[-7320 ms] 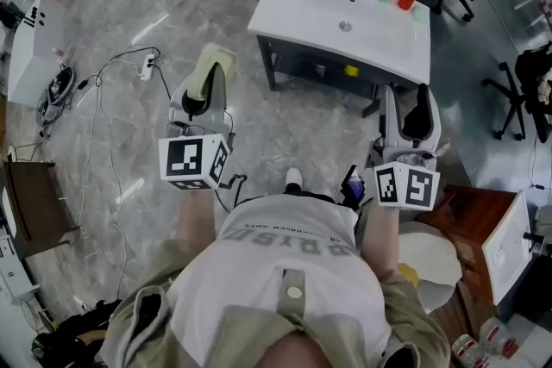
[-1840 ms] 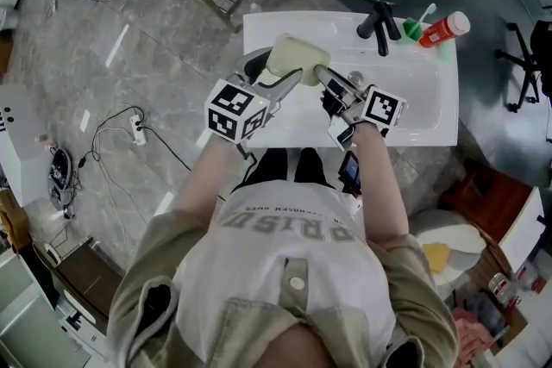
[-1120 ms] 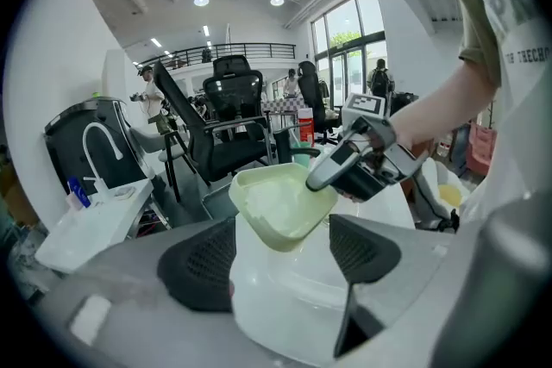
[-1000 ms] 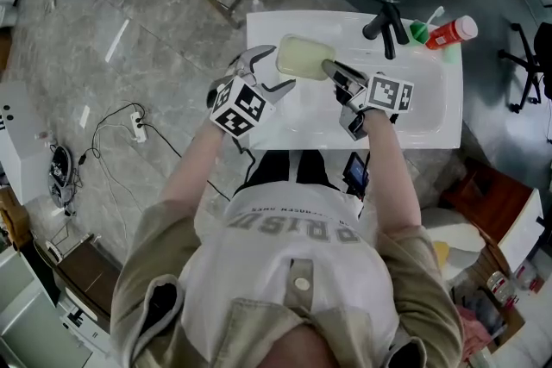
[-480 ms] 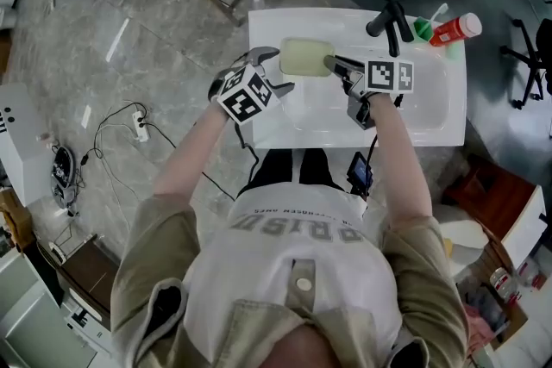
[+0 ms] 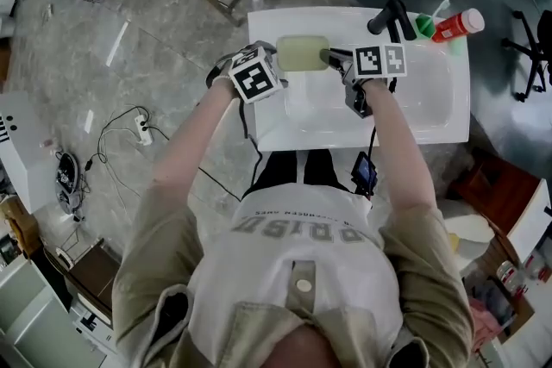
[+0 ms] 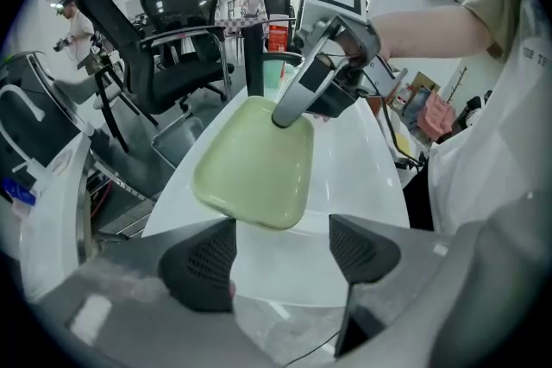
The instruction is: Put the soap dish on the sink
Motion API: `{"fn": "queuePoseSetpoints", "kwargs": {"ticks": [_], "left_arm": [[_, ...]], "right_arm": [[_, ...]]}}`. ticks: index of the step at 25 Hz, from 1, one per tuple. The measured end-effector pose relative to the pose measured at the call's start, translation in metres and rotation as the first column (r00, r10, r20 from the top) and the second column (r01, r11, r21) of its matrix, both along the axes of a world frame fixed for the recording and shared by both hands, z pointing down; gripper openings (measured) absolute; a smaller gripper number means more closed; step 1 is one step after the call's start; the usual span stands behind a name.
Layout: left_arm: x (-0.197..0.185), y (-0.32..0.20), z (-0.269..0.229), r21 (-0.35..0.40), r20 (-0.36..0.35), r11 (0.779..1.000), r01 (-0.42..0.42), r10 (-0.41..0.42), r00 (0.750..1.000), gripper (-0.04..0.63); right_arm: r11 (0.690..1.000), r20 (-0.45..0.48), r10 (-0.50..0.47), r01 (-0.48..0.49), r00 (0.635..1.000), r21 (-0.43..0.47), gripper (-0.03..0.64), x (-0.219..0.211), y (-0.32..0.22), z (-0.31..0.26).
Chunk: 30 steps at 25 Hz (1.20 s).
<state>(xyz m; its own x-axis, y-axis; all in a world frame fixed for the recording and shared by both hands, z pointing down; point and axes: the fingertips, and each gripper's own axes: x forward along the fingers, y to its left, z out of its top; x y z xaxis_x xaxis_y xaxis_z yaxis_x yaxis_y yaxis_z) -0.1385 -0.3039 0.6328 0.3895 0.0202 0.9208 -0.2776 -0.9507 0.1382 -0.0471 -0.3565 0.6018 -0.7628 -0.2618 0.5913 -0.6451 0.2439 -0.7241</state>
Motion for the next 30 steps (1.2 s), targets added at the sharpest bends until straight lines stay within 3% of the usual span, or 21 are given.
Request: {"fn": "queuePoseSetpoints", "kwargs": {"ticks": [3,6,10,14,18,27,30], "left_arm": [[-0.001,-0.007,0.007,-0.026,0.026,1.0,-0.001,0.002,1.0,0.353],[-0.001,-0.03,0.002,0.024,0.053,1.0,-0.009,0.007,0.999,0.343],[-0.002,-0.031,0.016,-0.043,0.071,0.999,0.006,-0.003,0.997,0.342],[-0.004,-0.05,0.018,-0.008,0.078,1.0,0.0,0.001,0.997,0.342],[-0.006,-0.05,0.023,-0.032,0.091,0.999,-0.005,0.007,0.996,0.342],[-0.004,-0.036,0.027,-0.143,0.059,0.99,0.011,-0.003,0.998,0.342],[-0.004,-0.043,0.027,-0.116,0.06,0.993,0.008,-0.001,0.998,0.342]], "right_arm": [[1.0,-0.023,-0.005,0.005,1.0,-0.004,0.061,0.0,-0.007,0.005],[1.0,-0.053,-0.013,0.012,0.999,-0.013,0.061,-0.001,-0.013,0.012],[1.0,-0.075,-0.003,0.001,0.997,-0.029,0.061,-0.003,-0.019,0.02],[0.999,-0.117,0.002,-0.006,0.993,-0.033,0.061,-0.004,-0.025,0.028],[0.999,-0.144,0.003,-0.008,0.99,-0.035,0.061,-0.004,-0.029,0.035],[0.998,-0.193,0.019,-0.031,0.981,-0.058,0.061,0.0,-0.036,0.052],[0.997,-0.207,0.022,-0.037,0.978,-0.067,0.061,0.002,-0.037,0.057]]}}
